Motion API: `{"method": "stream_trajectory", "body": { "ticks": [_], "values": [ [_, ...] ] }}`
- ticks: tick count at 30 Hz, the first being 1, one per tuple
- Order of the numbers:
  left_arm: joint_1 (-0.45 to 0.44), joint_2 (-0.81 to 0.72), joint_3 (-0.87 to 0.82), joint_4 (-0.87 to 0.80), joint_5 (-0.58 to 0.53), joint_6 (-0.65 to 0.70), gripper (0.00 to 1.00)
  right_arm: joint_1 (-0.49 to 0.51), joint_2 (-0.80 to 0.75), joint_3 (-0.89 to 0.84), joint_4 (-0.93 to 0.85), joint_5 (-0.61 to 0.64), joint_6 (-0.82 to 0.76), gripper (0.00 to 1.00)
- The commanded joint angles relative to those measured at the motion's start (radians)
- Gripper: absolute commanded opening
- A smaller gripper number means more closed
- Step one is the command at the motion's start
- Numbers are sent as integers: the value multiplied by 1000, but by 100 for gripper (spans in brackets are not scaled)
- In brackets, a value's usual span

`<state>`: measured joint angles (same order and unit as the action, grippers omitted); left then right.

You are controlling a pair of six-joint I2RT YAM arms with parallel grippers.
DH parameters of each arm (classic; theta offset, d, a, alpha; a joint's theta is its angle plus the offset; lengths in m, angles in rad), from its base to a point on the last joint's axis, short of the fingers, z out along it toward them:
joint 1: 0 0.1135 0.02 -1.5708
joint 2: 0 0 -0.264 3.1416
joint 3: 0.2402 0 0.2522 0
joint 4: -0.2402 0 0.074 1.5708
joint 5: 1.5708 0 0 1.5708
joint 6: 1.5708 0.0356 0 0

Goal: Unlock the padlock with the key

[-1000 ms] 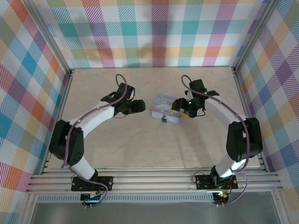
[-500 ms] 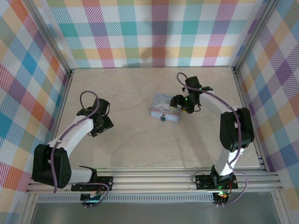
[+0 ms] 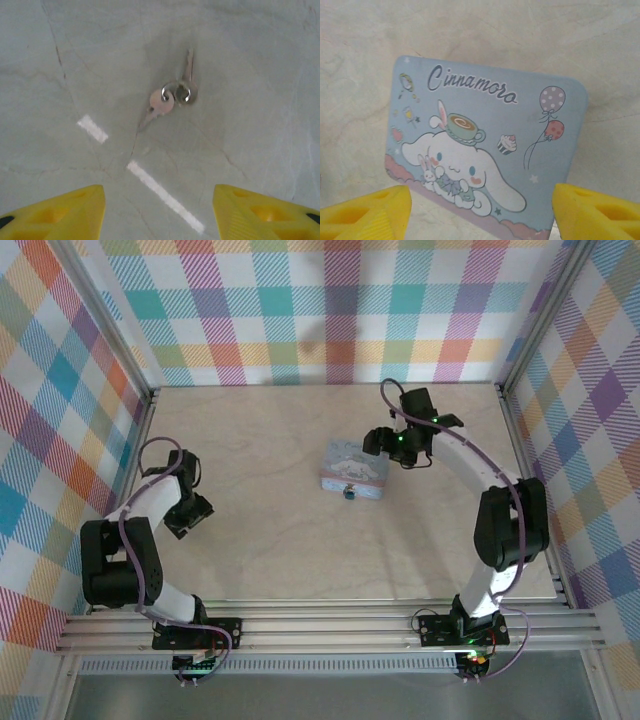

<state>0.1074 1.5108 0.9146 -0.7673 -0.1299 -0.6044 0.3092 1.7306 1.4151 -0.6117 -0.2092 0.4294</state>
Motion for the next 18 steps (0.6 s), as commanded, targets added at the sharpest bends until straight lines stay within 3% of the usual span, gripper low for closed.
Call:
{"method": "stream_trajectory", "body": {
  "ticks": [1,15,18],
  "values": [
    [61,21,-1,70,59,45,56,10,-66,-17,-16,-4,-4,74],
    [130,139,48,207,104,162,52,34,-153,-126,56,7,64,73],
    [129,150,45,207,110,170,44,45,-130,-92,54,-1,72,73]
  ]
}}
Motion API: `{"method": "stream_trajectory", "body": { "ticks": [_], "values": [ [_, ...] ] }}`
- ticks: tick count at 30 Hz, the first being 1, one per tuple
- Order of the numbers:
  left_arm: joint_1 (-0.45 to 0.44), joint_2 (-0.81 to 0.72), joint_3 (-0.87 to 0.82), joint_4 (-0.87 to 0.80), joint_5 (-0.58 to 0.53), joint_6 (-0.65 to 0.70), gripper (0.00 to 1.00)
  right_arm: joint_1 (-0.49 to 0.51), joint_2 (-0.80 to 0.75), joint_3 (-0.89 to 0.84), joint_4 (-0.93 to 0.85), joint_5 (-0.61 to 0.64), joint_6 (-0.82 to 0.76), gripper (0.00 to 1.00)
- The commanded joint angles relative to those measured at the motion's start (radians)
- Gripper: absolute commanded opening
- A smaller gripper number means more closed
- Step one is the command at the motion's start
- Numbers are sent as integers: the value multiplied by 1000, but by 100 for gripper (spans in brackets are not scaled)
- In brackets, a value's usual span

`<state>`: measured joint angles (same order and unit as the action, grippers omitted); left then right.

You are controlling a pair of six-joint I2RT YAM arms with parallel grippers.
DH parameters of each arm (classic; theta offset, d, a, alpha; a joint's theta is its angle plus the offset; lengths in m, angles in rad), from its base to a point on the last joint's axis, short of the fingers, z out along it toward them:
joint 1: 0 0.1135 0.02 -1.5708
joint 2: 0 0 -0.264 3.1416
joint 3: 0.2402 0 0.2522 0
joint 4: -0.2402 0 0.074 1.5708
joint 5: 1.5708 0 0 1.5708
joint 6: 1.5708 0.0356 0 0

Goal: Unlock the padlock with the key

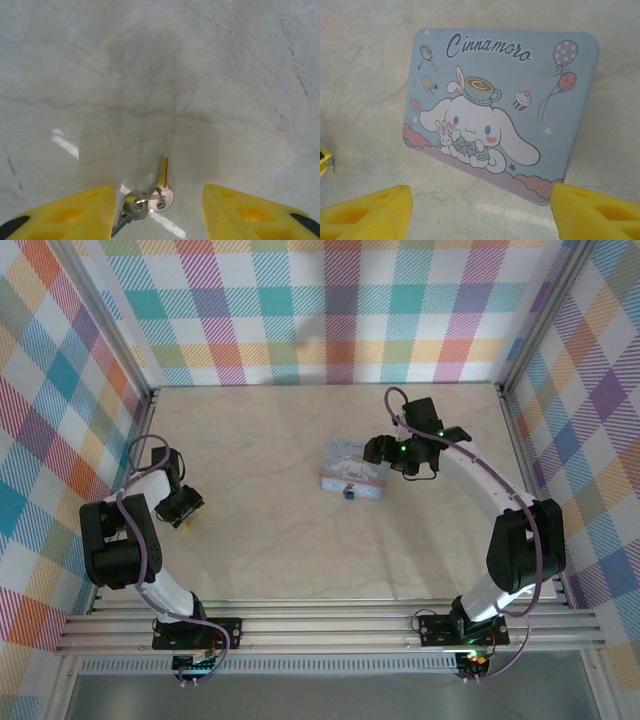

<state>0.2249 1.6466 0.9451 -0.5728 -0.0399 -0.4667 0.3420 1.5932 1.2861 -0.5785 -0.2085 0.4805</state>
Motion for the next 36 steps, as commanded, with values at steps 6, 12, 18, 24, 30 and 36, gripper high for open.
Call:
{"method": "stream_trajectory", "body": {
  "ticks": [6,12,18,24,30,36],
  "values": [
    [11,-20,-22,13,46,33,28,34,17,67,8,-19,21,73],
    [9,-115,-89,14,70,27,11,36,-25,31,-12,-19,17,73],
    [-4,-227,-103,-8,150,31,4,41,-90,-34,15,-30,44,72],
    [-57,-355,-97,-13,244,31,1,81,-139,-101,74,-33,84,71],
    [-129,-479,-130,21,343,23,0,170,-133,-108,83,-19,101,71],
    [-236,-546,-159,115,434,-53,0,238,-160,-209,208,-63,160,70]
  ]
}}
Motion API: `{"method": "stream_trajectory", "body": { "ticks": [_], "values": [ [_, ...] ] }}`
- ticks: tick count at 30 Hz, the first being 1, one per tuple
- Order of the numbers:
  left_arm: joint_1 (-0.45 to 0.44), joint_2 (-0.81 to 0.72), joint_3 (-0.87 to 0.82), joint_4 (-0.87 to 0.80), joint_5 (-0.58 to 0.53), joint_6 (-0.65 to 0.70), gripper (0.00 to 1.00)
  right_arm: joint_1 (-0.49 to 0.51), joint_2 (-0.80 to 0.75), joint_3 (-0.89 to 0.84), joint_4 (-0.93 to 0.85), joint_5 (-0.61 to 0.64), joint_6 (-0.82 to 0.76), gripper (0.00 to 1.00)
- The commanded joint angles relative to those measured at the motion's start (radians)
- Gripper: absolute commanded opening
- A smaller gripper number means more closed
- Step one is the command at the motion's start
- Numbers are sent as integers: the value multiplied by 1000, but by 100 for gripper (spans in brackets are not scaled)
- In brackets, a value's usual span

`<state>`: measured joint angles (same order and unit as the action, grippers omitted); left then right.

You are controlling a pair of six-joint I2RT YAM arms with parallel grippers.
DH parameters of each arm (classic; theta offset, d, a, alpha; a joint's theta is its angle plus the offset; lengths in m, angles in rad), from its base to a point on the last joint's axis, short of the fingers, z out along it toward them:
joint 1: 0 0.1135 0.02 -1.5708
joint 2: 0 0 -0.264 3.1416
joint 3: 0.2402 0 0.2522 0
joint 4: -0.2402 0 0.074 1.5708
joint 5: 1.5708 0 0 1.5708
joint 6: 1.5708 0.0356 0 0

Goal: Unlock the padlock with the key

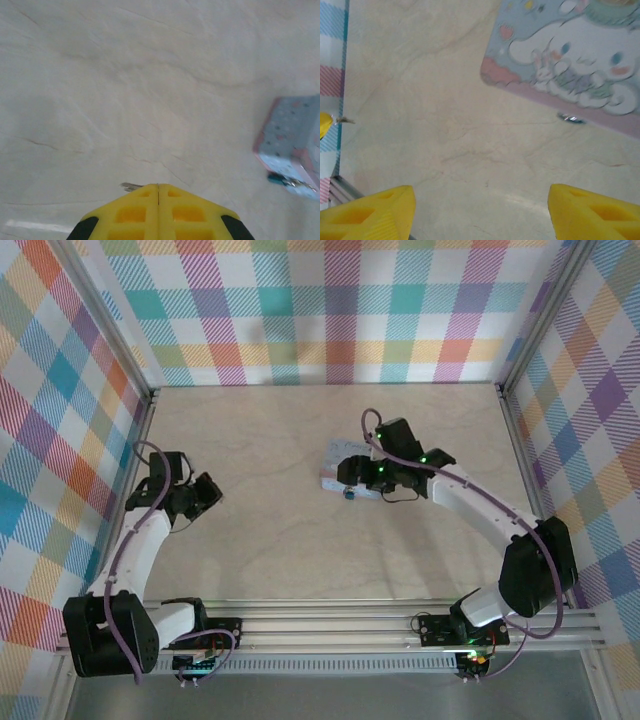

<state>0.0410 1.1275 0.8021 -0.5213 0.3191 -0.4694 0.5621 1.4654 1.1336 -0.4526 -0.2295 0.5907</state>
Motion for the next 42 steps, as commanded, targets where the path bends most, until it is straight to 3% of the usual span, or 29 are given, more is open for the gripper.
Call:
{"method": "stream_trajectory", "body": {
  "ticks": [1,4,9,17,21,26,31,36,42],
  "values": [
    [-78,-29,-17,84,77,-66,0,24,-37,-77,107,-57,67,70],
    [-177,-1,-2,158,80,-121,0,41,-62,-145,195,-108,109,70],
    [-330,131,133,188,92,-154,0,74,-114,-250,297,-92,115,71],
    [-471,271,342,192,144,-158,0,76,-116,-232,314,-74,35,75],
    [-516,305,388,234,250,-212,0,77,-190,-285,391,-4,6,76],
    [-555,307,464,126,243,-161,0,82,-279,-349,433,62,-113,75],
    [-559,291,490,25,178,-120,0,90,-275,-311,350,55,-299,70],
    [-560,290,531,-60,170,-136,0,96,-254,-330,463,29,-409,65],
    [-560,258,528,-123,137,-170,0,112,-120,-279,564,-91,-512,68]
  ]
}}
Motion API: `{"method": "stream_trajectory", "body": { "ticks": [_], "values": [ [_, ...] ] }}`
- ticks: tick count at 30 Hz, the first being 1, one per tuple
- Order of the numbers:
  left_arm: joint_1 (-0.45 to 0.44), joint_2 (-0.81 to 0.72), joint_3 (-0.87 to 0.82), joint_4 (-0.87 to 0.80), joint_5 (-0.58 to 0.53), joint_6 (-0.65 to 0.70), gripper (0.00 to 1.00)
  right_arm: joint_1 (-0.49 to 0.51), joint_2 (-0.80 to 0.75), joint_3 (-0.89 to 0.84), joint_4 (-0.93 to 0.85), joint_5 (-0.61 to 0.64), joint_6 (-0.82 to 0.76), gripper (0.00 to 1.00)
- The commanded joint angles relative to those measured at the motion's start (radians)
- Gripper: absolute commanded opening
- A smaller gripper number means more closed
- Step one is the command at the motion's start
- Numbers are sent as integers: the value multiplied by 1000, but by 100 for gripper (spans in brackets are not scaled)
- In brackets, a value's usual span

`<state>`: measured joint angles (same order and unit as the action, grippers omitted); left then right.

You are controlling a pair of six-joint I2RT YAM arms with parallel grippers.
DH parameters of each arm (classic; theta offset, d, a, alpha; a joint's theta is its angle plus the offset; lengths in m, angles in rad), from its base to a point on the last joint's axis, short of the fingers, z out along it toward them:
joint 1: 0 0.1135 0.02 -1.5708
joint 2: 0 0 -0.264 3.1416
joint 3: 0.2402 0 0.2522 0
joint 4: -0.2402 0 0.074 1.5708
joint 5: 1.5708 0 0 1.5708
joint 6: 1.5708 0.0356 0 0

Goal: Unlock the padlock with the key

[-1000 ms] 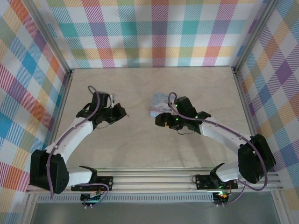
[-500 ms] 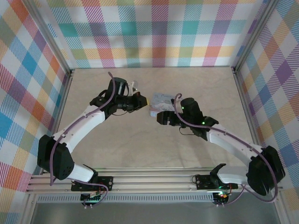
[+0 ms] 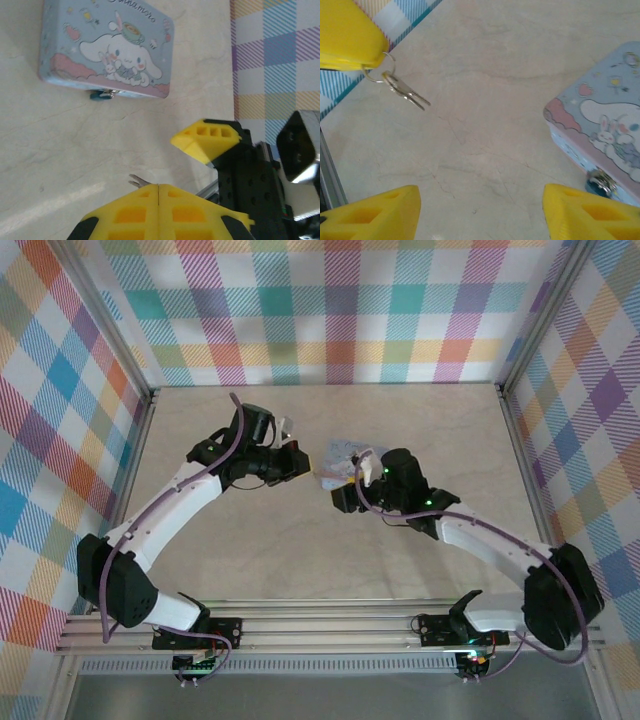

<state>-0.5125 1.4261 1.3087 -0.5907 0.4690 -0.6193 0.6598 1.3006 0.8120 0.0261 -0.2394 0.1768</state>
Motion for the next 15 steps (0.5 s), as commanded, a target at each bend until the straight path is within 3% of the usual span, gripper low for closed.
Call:
{"method": "stream_trajectory", "body": {
  "ticks": [1,8,15],
  "values": [
    [-7,-43,20,-52,-4,-27,0,20,67,53,103,-100,-108,70],
    [-7,-44,6,-49,31,-51,0,62,153,43,280,-88,-143,73],
    [-8,-27,8,-58,38,-40,0,78,169,20,404,-69,-139,66]
  ]
}}
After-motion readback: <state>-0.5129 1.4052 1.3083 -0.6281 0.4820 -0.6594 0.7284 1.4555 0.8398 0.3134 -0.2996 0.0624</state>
